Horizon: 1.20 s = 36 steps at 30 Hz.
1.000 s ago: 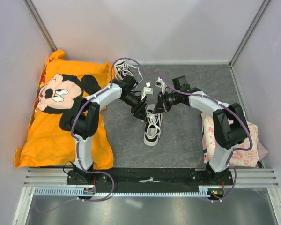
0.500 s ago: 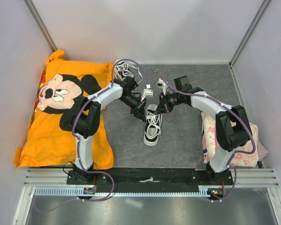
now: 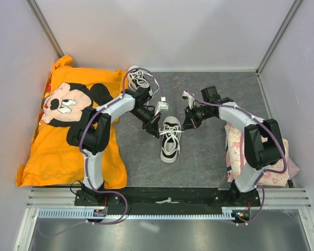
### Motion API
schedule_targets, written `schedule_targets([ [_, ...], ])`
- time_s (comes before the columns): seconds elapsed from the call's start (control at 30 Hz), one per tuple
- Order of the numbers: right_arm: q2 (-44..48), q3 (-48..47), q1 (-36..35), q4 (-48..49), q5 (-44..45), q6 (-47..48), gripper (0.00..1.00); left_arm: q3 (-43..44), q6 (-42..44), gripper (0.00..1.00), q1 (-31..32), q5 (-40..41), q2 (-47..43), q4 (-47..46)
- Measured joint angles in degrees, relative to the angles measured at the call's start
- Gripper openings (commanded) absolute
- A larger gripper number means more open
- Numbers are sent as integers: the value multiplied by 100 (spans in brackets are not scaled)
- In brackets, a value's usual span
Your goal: Tie the shoes
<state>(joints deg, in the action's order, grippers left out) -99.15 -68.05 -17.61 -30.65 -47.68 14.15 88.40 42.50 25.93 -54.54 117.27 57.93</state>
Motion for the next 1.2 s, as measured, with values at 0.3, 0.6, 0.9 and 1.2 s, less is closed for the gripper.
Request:
schedule_targets([
  [0.3, 0, 20, 238, -229, 114, 328, 0, -125, 160, 2, -190, 118, -76, 2],
  [0.6, 0, 42, 391, -398, 153, 588, 0, -219, 219, 2, -284, 210, -92, -129],
  [0.9, 0, 96, 474, -516, 260, 815, 0, -389, 216, 2, -310, 356, -483, -385],
  [1.2, 0, 197, 520, -533, 332, 968, 0, -695, 219, 2, -310, 632, -520, -675],
])
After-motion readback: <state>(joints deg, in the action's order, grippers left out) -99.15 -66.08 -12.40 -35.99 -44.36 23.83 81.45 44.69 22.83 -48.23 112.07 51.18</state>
